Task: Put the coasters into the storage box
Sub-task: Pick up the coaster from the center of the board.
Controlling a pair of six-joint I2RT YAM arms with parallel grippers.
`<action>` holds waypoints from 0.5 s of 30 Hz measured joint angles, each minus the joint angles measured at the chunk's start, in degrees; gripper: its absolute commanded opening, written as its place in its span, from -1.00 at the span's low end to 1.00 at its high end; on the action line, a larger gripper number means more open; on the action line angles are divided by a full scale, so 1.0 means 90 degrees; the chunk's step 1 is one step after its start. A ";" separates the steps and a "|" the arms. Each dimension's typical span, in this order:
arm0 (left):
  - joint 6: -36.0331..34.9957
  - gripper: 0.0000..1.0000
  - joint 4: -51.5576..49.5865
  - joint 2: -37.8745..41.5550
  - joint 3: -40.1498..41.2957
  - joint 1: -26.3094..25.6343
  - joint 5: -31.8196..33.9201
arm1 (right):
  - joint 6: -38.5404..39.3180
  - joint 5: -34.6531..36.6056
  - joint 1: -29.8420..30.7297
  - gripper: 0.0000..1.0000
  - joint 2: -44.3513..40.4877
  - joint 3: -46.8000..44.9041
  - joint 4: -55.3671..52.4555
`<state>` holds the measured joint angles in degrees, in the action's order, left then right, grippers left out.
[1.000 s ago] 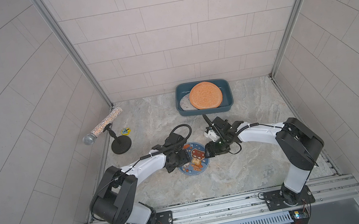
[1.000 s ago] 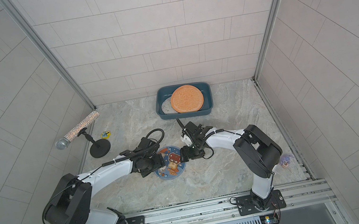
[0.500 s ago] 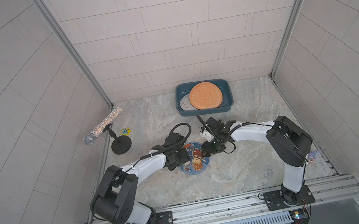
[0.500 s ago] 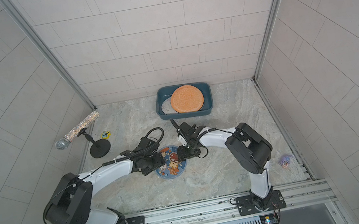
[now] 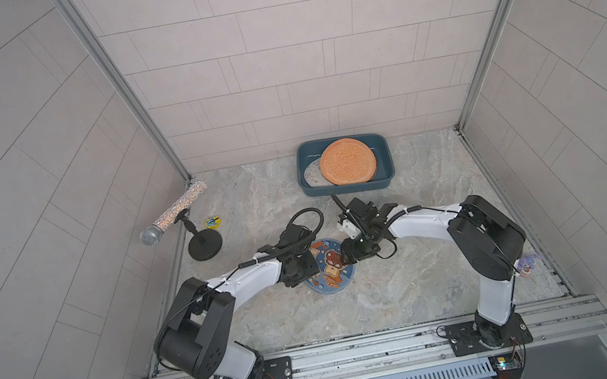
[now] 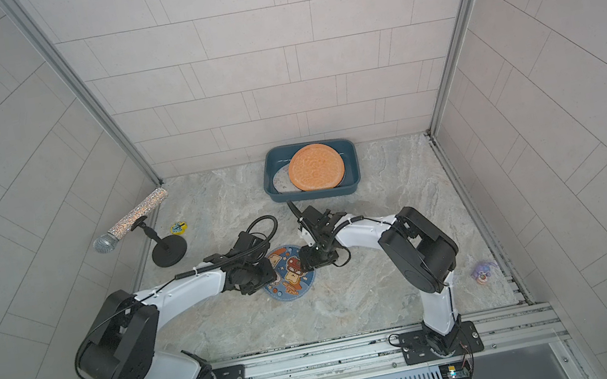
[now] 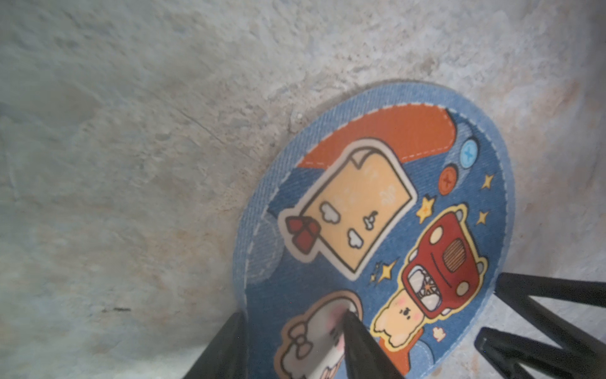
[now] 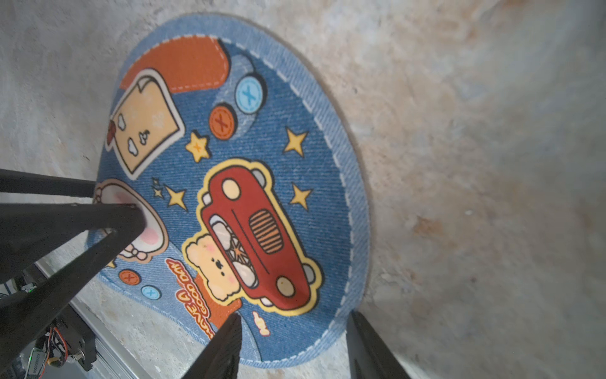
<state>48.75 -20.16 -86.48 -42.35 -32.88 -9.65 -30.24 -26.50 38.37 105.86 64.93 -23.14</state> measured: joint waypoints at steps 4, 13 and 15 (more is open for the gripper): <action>0.0024 -0.50 0.0005 -0.0012 0.0032 0.0005 -0.0019 | 0.0000 0.0000 0.0000 0.08 0.0002 0.0000 0.0015; 0.0044 -1.00 0.0012 -0.0027 0.0066 0.0002 -0.0092 | -0.0002 -0.0085 -0.0022 0.14 -0.0041 -0.0078 0.0158; 0.0036 -1.00 -0.0034 -0.0015 0.0034 0.0002 -0.0100 | -0.0002 -0.0138 -0.0066 0.18 -0.0090 -0.0143 0.0209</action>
<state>49.08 -20.47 -86.61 -42.04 -32.86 -10.55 -30.26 -27.75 37.78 105.06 63.64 -21.26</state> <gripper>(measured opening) 0.075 0.574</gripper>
